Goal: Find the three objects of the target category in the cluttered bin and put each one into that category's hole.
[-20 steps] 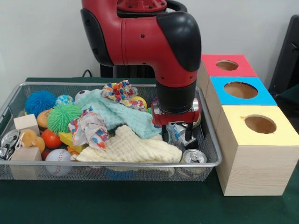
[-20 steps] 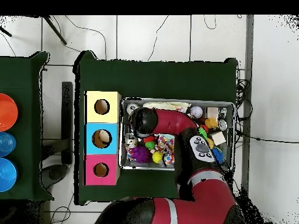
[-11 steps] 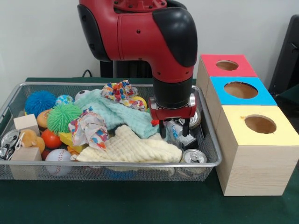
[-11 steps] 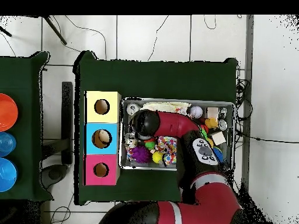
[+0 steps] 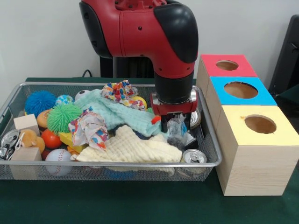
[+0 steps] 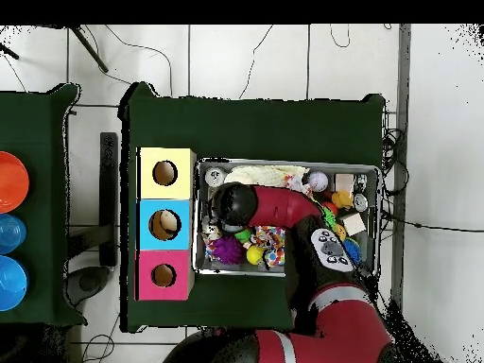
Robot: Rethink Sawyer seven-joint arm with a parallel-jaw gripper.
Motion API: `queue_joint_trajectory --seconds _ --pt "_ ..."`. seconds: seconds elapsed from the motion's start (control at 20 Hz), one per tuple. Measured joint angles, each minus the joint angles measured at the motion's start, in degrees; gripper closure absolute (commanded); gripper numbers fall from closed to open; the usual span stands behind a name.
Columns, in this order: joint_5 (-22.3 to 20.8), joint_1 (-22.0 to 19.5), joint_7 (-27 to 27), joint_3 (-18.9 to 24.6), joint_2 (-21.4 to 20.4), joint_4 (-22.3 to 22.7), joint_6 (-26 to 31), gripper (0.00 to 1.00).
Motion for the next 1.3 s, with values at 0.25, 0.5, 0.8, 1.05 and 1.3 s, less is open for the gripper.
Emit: queue_joint_trajectory --seconds 0.25,0.5,0.8,1.05,1.3 --pt "0.0 0.1 0.0 0.0 0.0 0.4 0.0 0.00" --pt "0.0 0.1 0.0 0.0 0.0 0.4 -0.4 0.00" --pt "0.0 0.2 0.0 0.0 -0.1 0.4 -1.3 1.00" --pt "0.0 0.2 0.0 -0.1 -0.2 0.4 -1.8 1.00" --pt "0.0 0.2 0.0 -0.1 -0.2 0.4 -1.9 1.00"
